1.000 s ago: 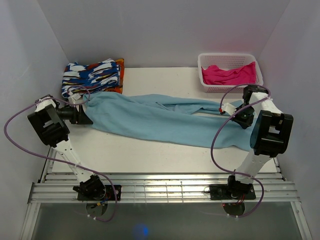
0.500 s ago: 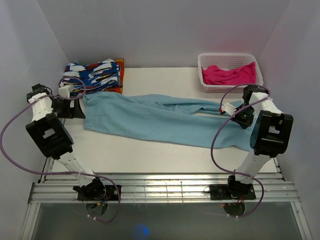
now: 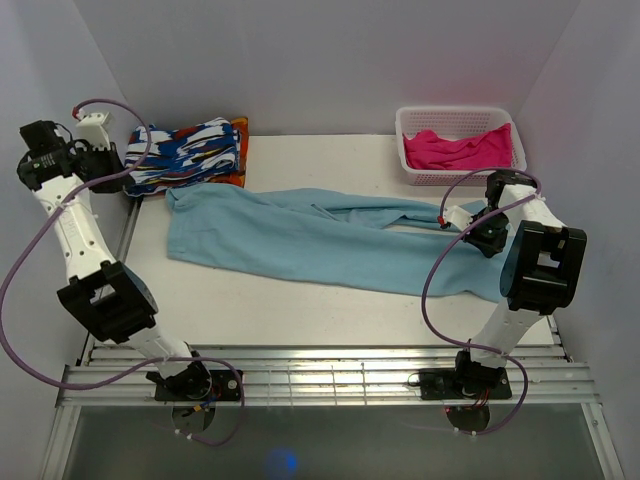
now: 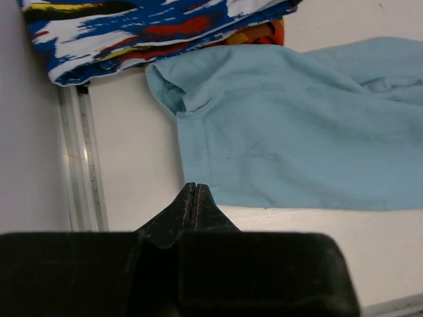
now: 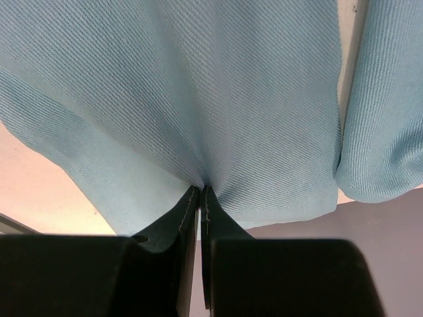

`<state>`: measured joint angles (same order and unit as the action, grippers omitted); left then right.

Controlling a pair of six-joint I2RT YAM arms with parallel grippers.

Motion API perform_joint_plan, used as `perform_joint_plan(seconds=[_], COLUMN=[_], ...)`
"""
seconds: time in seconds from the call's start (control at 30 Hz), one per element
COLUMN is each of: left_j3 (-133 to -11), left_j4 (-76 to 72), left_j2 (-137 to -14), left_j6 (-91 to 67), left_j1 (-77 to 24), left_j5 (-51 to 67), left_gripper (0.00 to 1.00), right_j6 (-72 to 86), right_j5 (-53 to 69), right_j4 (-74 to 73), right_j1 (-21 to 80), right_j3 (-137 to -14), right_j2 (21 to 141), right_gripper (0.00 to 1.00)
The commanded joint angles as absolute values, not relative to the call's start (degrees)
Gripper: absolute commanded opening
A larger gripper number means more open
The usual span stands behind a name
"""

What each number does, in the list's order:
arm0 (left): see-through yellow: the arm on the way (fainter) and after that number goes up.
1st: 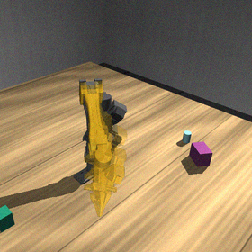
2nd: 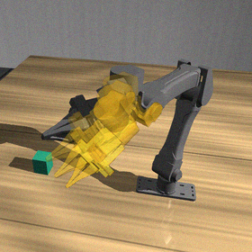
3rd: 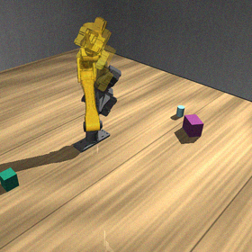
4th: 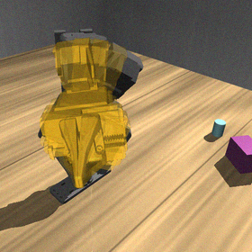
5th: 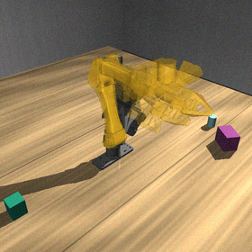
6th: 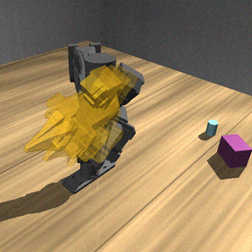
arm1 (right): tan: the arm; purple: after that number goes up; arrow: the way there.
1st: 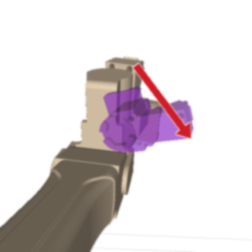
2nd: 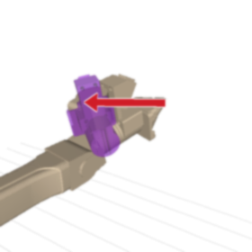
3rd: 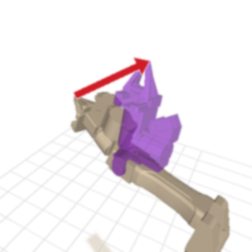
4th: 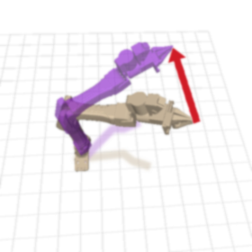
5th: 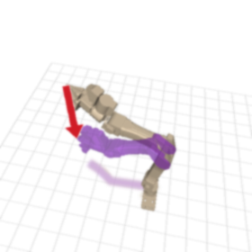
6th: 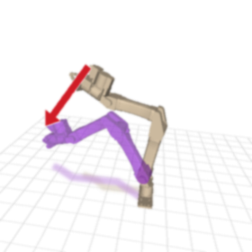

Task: Fold and stack the trousers
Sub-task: Flatten the trousers out

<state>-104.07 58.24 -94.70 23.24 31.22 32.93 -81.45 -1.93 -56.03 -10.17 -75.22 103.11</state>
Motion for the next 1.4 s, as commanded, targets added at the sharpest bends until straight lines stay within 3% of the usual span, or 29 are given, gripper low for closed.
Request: perform_joint_plan(seconds=[0.0, 0.1, 0.17, 0.2, 0.3, 0.43, 0.73, 1.07, 1.2, 1.33, 1.37], left_j3=[-107.8, -105.5, -101.0, -99.2, -90.3, -81.2, -74.4, -76.6, -76.4, -75.6, -75.7], left_j4=[70.0, 71.5, 70.1, 68.0, 61.3, 54.4, 44.6, 41.3, 44.1, 45.3, 45.2], left_j2=[-100.3, -101.2, -100.6, -100.4, -97.7, -96.3, -102.2, -109.9, -110.0, -108.3, -107.8], left_j6=[22.6, 24.6, 26.2, 26.7, 28.3, 30.7, 32.4, 31.6, 32.9, 33.3, 33.0], left_j1=[30.8, 30.8, 30.8, 30.8, 31.0, 31.0, 31.5, 31.5, 31.5, 31.5, 31.5], left_j5=[37.9, 40.7, 38.3, 37.2, 35.3, 34.9, 36.8, 37.7, 41.5, 43.6, 43.9], left_gripper=[0.0, 0.0, 0.28, 0.54, 0.81, 0.87, 0.9, 0.88, 0.77, 0.51, 0.39], right_j6=[-81.6, -81.7, -81.7, -81.7, -81.7, -81.7, -81.5, -81.6, -81.5, -81.5, -81.5], right_j5=[-1.3, -1.4, -1.1, -0.9, -0.6, -0.6, -0.6, -0.6, -0.8, -0.6, -0.6], right_j4=[-57.9, -57.6, -57.4, -57.3, -57.0, -56.2, -56.0, -55.8, -55.8, -55.9, -56.0], right_j1=[-10.4, -10.4, -10.3, -10.3, -10.3, -10.3, -10.3, -10.3, -10.3, -10.2, -10.3], right_j3=[-77.0, -75.9, -75.5, -75.3, -74.5, -73.1, -72.2, -72.2, -72.3, -72.7, -72.8], right_j2=[100.4, 100.1, 100.0, 99.8, 99.8, 99.8, 100.4, 101.2, 101.2, 101.1, 101.0], right_gripper=[0.08, 0.08, 0.08, 0.08, 0.08, 0.08, 0.08, 0.08, 0.08, 0.08, 0.08])
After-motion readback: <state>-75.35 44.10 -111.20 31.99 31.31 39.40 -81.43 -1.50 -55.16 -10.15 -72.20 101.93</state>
